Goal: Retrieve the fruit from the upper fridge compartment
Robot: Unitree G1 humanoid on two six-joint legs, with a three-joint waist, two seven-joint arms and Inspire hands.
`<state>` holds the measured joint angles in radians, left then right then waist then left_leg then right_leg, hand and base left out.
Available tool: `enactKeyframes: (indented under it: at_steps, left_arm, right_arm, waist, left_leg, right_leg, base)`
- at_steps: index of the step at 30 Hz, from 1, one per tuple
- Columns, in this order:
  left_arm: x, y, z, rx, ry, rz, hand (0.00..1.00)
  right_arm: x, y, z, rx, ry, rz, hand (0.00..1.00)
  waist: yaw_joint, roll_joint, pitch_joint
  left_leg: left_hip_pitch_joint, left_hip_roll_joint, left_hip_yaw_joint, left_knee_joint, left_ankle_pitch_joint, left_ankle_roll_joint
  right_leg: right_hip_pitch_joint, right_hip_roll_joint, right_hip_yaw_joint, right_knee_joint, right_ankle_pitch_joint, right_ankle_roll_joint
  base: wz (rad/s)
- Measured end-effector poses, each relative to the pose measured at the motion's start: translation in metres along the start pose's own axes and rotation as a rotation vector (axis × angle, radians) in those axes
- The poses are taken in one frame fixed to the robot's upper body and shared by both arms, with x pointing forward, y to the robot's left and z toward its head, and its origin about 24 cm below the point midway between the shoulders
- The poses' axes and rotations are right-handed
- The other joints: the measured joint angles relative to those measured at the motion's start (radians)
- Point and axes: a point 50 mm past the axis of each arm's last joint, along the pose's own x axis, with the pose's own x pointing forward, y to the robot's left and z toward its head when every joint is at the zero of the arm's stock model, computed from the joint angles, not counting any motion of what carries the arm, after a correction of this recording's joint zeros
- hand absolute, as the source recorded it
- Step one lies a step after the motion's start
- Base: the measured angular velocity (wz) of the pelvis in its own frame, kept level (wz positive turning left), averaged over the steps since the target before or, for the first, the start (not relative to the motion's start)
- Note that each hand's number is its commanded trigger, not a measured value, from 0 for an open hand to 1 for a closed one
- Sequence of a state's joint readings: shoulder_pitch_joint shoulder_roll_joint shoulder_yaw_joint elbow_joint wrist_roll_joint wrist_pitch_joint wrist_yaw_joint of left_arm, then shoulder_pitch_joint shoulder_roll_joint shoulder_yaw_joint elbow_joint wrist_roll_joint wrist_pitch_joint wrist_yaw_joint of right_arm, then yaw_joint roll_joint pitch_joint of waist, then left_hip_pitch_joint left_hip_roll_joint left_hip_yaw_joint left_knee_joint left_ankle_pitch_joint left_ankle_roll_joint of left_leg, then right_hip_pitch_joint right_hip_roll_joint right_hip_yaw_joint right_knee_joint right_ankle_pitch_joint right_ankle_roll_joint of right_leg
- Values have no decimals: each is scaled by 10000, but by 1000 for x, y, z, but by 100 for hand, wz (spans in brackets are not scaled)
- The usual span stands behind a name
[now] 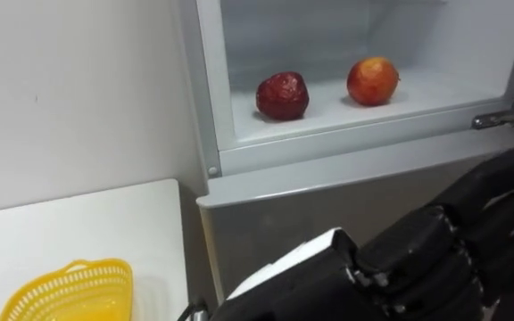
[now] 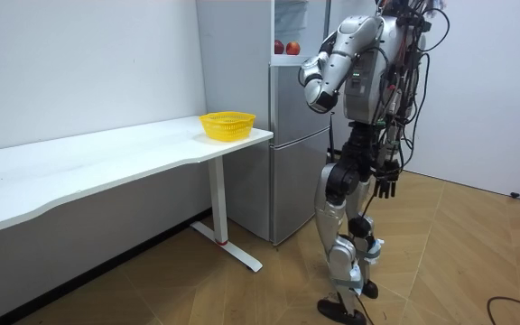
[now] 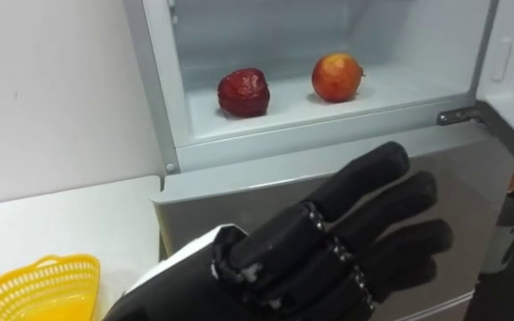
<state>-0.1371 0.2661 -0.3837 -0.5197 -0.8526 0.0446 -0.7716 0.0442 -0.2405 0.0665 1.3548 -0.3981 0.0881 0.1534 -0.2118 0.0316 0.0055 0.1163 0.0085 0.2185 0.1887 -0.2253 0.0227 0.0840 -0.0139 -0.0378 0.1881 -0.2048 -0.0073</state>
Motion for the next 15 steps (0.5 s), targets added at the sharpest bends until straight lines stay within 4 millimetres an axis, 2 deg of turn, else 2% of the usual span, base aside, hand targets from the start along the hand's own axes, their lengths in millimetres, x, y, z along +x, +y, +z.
enactKeyframes:
  at_steps: [10, 15]
  left_arm:
    - [4, 1, 3, 94, -76, -317, 0]
    - [3, 1, 4, 161, -55, -404, 0]
  right_arm:
    - [0, -2, 3, -14, -77, -40, 0]
    - [0, -3, 5, -16, -122, -117, 0]
  waist:
    - [5, -83, 22]
    - [45, -79, 7]
  left_leg:
    - [-5, 5, -18, -12, -1, -1]
    - [-3, 1, 4, -3, -1, -1]
  right_leg:
    - [-6, 2, 74, 29, 7, -11]
    - [-14, 30, 65, 32, 10, -14]
  base:
    - [-2]
    - [0]
